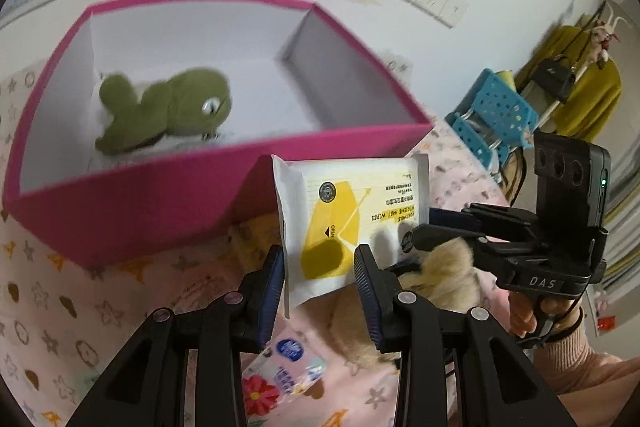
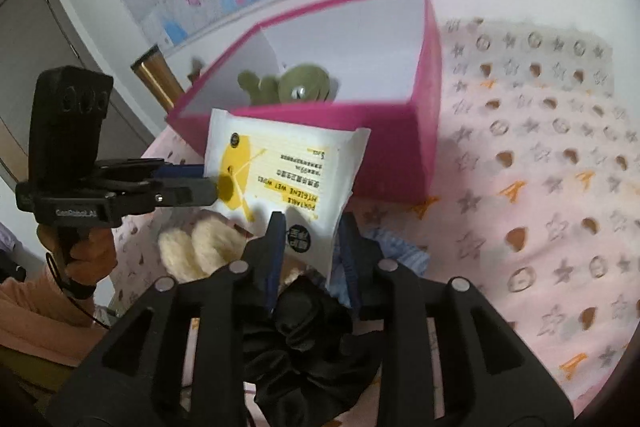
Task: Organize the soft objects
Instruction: 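Lift the wet-wipe pack into the pink box and open the left gripper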
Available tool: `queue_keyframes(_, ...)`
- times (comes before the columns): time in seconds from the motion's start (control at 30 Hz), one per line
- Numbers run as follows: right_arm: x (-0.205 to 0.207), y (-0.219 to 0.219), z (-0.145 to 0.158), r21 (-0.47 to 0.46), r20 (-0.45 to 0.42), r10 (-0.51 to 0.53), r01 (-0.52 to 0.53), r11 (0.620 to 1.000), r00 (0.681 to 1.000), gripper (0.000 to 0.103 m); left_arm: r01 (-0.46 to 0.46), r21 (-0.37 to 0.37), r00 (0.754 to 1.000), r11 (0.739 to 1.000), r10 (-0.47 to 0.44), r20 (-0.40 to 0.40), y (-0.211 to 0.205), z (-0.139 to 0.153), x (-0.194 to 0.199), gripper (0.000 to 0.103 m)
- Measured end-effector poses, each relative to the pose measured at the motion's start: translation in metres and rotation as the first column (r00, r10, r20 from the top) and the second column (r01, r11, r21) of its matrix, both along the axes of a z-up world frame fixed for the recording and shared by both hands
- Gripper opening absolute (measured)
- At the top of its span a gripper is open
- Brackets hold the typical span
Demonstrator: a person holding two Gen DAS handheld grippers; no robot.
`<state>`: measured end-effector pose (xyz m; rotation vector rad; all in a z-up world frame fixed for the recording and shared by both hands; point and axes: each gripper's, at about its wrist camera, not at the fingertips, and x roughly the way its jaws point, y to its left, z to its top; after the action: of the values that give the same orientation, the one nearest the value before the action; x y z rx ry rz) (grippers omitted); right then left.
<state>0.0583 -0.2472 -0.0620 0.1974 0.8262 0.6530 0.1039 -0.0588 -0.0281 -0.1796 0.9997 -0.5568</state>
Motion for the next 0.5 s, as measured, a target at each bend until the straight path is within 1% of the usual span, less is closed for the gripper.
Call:
queue_keyframes(0.07, 0.002, 0.002, -0.007, 0.012, -0.017, 0.002, -0.002, 1.000, 1.000, 0.030, -0.001, -0.008, 1.000, 1.000, 0.001, 0.000, 0.002, 0.002, -0.002, 0.035)
queue_keyframes(0.17, 0.000, 0.002, -0.001, 0.016, -0.001, 0.000, 0.000, 1.000, 1.000, 0.028, 0.007, -0.011, 0.999, 1.000, -0.007, 0.047, 0.001, 0.017, -0.010, 0.035)
queue_keyframes(0.2, 0.000, 0.002, 0.003, 0.017, 0.004, -0.001, 0.000, 1.000, 1.000, 0.028, 0.012, -0.016, 0.997, 1.000, -0.011, 0.072, 0.001, 0.027, -0.013, 0.035)
queue_keyframes(0.4, 0.001, -0.005, 0.049, 0.024, 0.085, -0.008, 0.006, 1.000, 0.996, 0.028, 0.023, -0.019, 0.986, 1.000, -0.020, 0.168, -0.003, 0.070, -0.006, 0.035)
queue_keyframes(0.5, 0.014, -0.009, 0.066, 0.030, 0.098, -0.011, 0.008, 1.000, 0.995, 0.028, 0.012, -0.002, 0.983, 1.000, -0.012, 0.182, -0.005, 0.080, 0.010, 0.035)
